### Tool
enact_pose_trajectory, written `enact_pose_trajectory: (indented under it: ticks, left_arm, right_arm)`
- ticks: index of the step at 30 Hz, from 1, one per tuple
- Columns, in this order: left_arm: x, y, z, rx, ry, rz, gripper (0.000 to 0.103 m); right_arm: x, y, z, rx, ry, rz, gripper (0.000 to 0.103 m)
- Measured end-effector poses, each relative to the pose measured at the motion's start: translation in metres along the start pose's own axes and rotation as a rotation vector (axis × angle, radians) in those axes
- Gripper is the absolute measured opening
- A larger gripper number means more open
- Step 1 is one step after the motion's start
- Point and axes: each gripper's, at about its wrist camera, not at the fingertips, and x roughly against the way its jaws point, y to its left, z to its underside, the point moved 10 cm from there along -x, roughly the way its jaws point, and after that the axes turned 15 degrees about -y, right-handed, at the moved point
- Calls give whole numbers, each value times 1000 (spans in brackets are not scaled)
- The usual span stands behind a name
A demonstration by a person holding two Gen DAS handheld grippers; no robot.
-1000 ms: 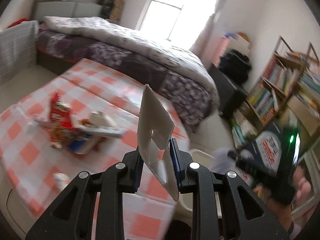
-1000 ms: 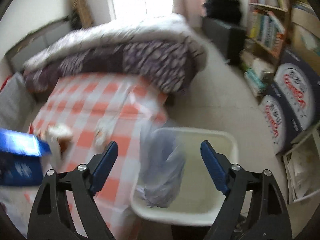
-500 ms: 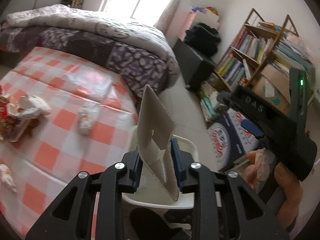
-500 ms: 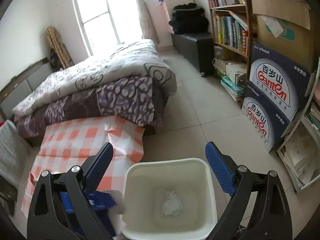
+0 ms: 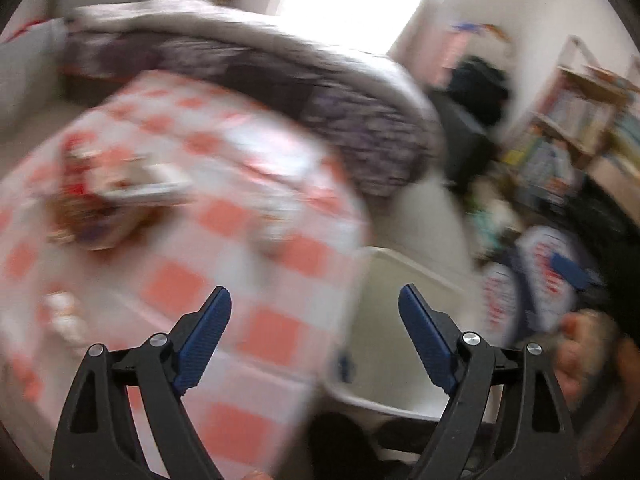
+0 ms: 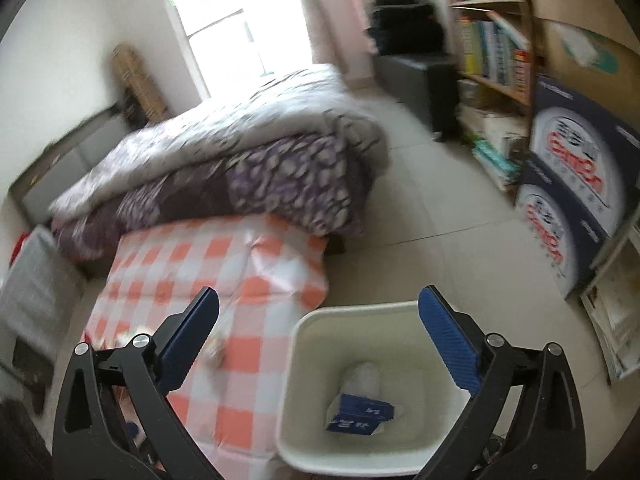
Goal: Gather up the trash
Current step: 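Grasp the white tissue ball with the left tool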
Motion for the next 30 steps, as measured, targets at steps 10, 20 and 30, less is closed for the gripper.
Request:
enact_pose_trajectory:
  ticks: [10, 20, 30]
  left_arm:
    - [-5, 174, 27, 157, 120, -505, 83]
    - [-22, 209, 63, 265, 270, -474, 51]
    - [16, 208, 35, 288, 179, -324, 29]
  right_arm:
    - [0, 100, 48, 223, 86, -156, 96]
    - [-21, 111, 81, 196, 226, -162, 96]
    - [-46, 121, 100, 106, 298, -124, 96]
